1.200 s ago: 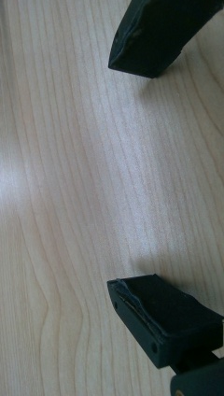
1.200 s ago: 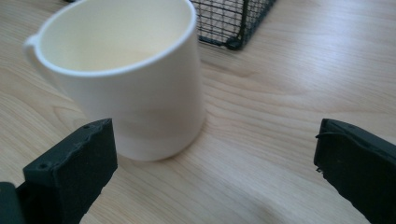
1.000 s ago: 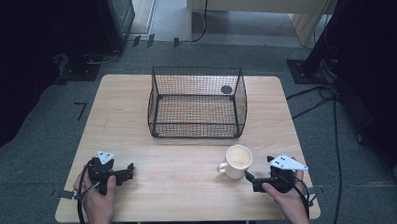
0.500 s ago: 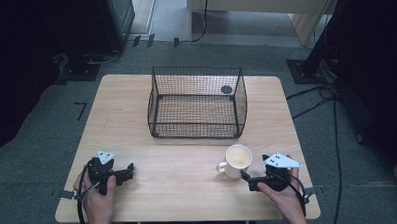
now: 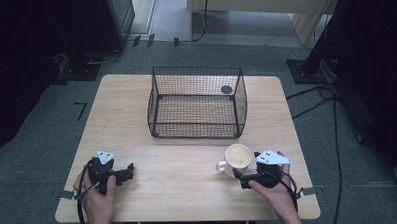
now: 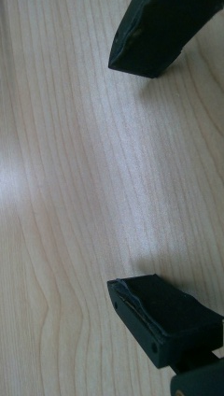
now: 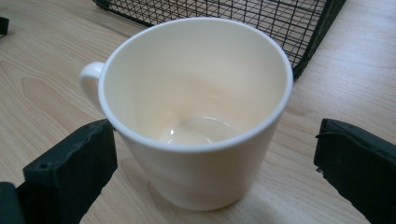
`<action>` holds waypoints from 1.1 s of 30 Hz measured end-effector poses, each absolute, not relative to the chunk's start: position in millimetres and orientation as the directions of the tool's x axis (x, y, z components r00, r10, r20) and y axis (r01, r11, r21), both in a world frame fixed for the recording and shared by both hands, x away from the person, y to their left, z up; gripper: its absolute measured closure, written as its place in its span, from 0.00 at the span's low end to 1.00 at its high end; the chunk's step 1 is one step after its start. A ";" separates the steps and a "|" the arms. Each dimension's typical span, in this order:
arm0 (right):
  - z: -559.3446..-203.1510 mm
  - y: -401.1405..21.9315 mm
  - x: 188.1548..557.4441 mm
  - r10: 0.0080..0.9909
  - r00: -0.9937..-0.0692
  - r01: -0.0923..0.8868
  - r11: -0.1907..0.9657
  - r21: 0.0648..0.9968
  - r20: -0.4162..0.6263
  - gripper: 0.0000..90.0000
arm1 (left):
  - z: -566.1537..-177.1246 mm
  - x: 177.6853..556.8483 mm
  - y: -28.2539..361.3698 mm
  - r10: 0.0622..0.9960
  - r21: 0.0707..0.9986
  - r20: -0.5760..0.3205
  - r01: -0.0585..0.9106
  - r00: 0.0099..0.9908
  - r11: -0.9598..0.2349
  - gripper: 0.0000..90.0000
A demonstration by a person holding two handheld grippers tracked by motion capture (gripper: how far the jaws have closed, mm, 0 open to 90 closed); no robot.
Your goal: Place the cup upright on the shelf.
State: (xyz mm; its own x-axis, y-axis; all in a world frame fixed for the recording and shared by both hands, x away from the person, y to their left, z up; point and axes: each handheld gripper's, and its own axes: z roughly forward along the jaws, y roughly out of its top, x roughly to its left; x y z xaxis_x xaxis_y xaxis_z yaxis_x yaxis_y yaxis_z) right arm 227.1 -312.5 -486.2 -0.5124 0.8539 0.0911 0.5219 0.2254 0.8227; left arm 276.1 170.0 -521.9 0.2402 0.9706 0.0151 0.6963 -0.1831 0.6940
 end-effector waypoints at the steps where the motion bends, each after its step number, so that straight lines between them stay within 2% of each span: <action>1: -486.2 -312.5 227.1 0.854 -0.512 0.522 0.225 0.823 0.091 0.00 | -521.9 276.1 170.0 0.971 0.694 0.016 0.696 0.240 -0.184 0.00; 32: -491.2 -283.2 247.5 0.853 -0.518 0.515 0.252 0.819 0.063 0.00 | -521.9 276.1 170.0 0.971 0.694 0.016 0.696 0.240 -0.184 0.00; 33: -491.1 -282.2 246.6 0.855 -0.518 0.499 0.261 0.826 0.043 0.03 | -521.9 276.0 169.9 0.971 0.694 0.015 0.696 0.240 -0.183 0.00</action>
